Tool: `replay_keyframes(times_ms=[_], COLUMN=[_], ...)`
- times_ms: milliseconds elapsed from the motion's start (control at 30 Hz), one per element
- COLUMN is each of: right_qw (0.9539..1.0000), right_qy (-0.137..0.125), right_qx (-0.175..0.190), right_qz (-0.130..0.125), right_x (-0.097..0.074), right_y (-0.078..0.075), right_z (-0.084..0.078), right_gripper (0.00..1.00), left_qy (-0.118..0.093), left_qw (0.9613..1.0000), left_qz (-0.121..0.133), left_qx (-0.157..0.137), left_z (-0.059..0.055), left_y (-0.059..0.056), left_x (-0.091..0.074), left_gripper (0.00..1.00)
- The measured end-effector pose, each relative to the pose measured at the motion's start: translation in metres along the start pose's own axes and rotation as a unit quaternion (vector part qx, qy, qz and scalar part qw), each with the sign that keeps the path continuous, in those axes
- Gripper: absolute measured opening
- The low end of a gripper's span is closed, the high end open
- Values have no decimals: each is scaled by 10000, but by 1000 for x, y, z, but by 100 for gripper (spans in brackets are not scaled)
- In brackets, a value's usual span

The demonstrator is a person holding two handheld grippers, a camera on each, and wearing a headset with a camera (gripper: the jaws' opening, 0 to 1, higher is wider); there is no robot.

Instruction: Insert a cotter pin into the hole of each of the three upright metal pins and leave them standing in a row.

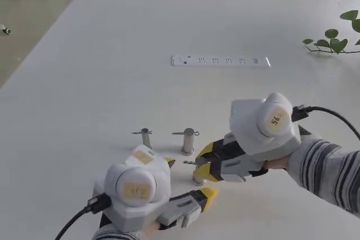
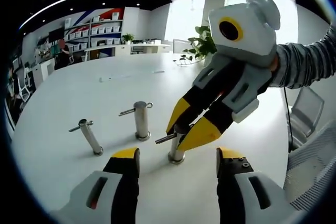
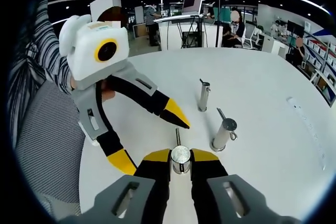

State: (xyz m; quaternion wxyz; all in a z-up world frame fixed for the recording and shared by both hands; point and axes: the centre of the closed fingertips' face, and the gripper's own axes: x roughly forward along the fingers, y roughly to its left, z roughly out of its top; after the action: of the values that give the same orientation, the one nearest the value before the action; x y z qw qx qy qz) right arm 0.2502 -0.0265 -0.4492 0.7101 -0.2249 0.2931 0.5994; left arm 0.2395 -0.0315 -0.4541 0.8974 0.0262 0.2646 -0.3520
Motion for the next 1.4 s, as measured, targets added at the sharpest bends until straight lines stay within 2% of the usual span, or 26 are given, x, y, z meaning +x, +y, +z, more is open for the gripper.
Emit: replay_keyframes(times_ms=[100,233,500,800,967,1267,1400], right_qw=[9997,9994,9994,9994,9992,9991,9992], right_qy=[30,93,137,180,239,280,276], right_qx=[-216,-318,-322,-296,-329,-318,-306], right_qz=[54,92,14,-17,-19,-3,11], right_x=[0,-3,-18,-30,-34,-36,-34], right_y=[1,0,-14,-32,-39,-52,-55], right_z=[0,-2,-7,-13,-15,-17,-16], right_gripper=[8,8,8,8,8,8,8], left_qy=[3,-4,-91,-46,-137,-228,-201], left_qw=[10000,10000,9998,9996,9998,9997,9997], left_qz=[-5,-49,-14,63,-6,107,138], left_qx=[34,68,148,255,138,47,31], left_z=[0,0,5,-1,1,5,5], left_y=[-1,-2,3,13,16,29,32], left_x=[-4,-9,-22,-42,-53,-72,-75], left_gripper=[60,63,72,79,84,93,97])
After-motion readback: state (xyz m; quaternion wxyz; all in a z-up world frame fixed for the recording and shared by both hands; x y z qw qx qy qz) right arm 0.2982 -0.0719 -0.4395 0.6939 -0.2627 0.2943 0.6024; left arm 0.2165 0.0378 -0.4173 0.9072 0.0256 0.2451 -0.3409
